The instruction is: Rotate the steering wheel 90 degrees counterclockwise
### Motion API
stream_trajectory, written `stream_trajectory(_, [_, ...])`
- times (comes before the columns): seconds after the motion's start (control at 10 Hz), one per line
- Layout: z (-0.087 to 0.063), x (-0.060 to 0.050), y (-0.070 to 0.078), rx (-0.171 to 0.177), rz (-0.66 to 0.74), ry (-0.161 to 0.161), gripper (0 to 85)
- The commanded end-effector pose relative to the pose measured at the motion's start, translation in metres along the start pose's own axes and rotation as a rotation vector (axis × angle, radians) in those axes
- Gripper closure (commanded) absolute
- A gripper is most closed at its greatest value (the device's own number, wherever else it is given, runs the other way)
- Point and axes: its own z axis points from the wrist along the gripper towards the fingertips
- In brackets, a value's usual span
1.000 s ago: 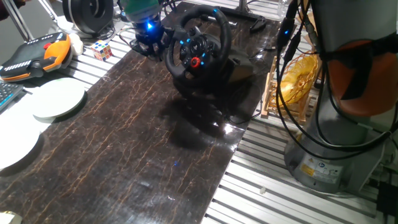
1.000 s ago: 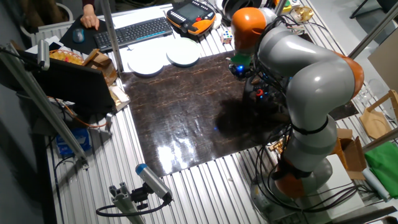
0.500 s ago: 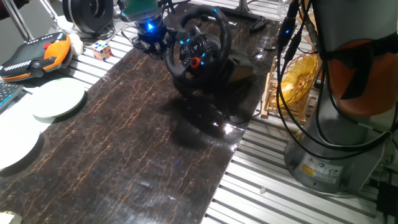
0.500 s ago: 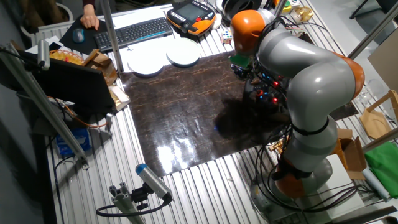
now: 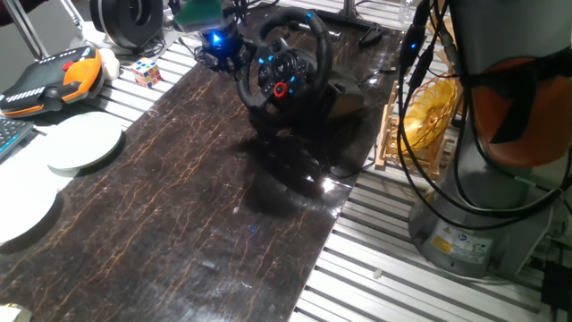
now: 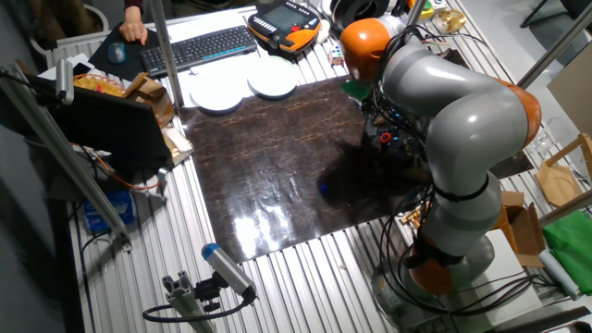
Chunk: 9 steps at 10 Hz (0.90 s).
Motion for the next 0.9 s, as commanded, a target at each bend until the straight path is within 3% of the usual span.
stream_trajectory(0.0, [0.0010, -0.0007, -0.0001, 0.062, 0.231, -0.007, 84.3])
stream_trajectory(0.1, [0.0024, -0.0019, -0.0002, 0.066, 0.259, -0.019, 84.3])
stream_trajectory(0.3, [0.0049, -0.0045, -0.0023, 0.064, 0.276, -0.005, 84.3])
stream_trajectory(0.6, [0.0033, -0.0027, -0.0004, 0.074, 0.300, -0.010, 84.3])
stream_trajectory(0.8, [0.0064, -0.0030, 0.0022, 0.070, 0.315, -0.044, 84.3])
